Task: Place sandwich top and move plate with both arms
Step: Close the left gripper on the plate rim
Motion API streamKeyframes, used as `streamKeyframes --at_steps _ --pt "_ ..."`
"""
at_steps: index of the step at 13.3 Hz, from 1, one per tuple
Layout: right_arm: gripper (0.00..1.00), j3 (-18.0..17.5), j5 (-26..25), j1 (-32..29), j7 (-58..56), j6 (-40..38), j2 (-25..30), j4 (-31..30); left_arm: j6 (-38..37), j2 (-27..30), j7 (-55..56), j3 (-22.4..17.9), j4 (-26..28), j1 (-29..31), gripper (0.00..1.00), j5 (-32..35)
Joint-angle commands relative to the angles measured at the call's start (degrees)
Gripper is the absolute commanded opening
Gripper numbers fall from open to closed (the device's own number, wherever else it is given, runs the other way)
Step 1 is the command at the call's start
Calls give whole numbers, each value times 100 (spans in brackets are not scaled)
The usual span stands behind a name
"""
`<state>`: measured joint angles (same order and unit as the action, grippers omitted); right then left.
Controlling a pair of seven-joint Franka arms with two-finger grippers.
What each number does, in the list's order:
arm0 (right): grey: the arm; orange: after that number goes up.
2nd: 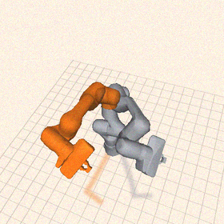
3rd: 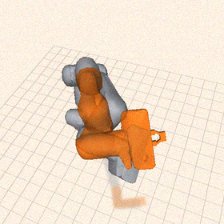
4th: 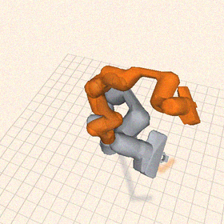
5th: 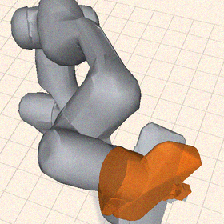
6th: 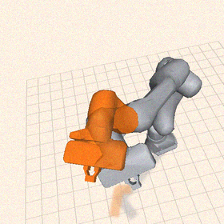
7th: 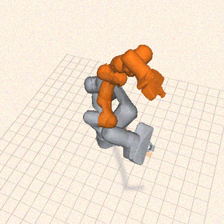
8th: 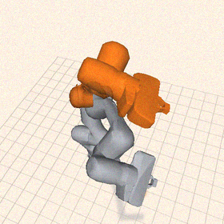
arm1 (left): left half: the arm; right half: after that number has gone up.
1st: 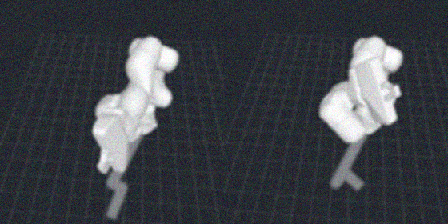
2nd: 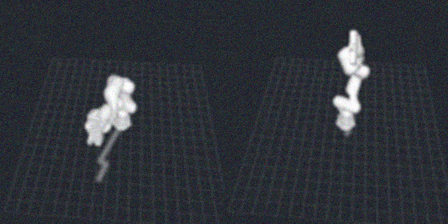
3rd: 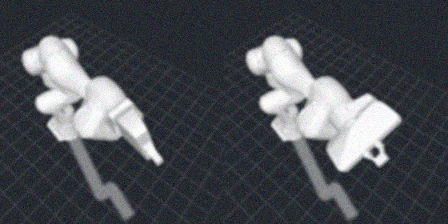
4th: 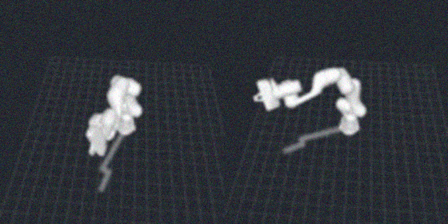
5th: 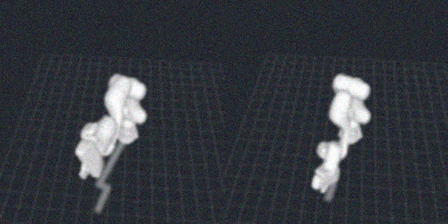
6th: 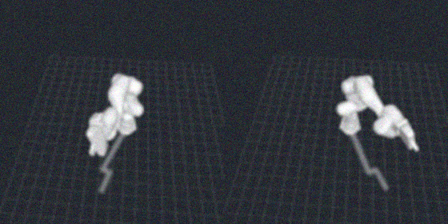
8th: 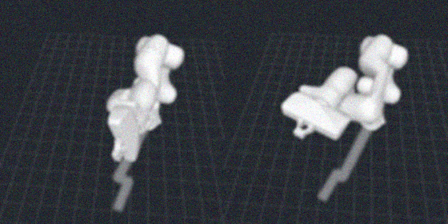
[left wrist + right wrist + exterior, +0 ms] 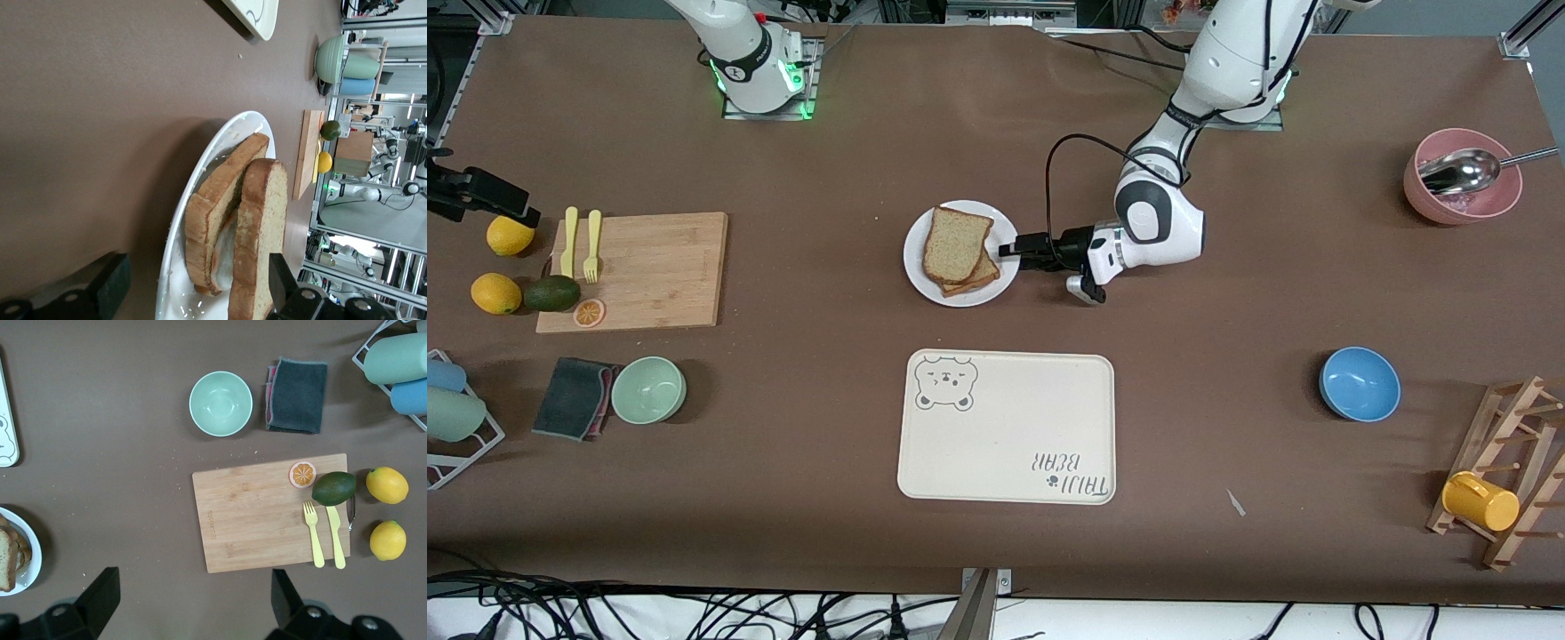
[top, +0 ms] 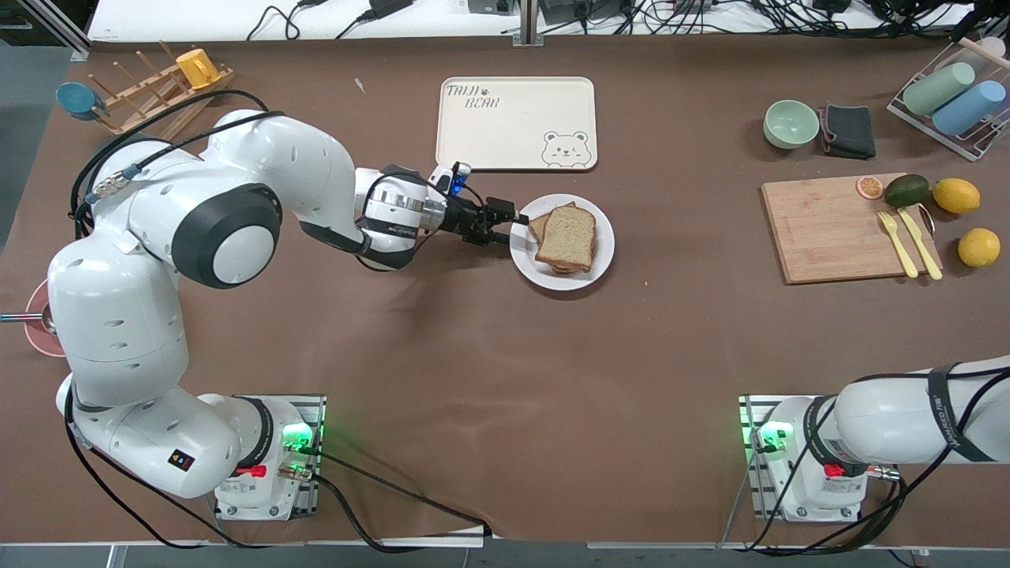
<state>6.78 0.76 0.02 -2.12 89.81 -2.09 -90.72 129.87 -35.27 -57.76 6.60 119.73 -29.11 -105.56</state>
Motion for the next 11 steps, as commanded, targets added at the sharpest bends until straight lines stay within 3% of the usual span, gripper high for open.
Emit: streamKeyframes --at_steps 1,5,8,10,11 --pt "100 -19 46 7 19 -7 -64 89 30 -24 -368 -36 50 -78 92 -237" --pt "100 -19 47 -11 37 -33 -46 89 30 -32 -368 -27 59 -122 87 -255" --pt "100 -19 47 -11 36 -7 -55 89 30 -68 -403 52 59 -139 67 -255" --pt "100 -19 47 -11 45 -16 -46 89 30 -68 -438 52 59 -139 61 -255" --pt "100 -19 47 -11 37 -16 -46 89 21 -76 -490 52 59 -139 51 -255"
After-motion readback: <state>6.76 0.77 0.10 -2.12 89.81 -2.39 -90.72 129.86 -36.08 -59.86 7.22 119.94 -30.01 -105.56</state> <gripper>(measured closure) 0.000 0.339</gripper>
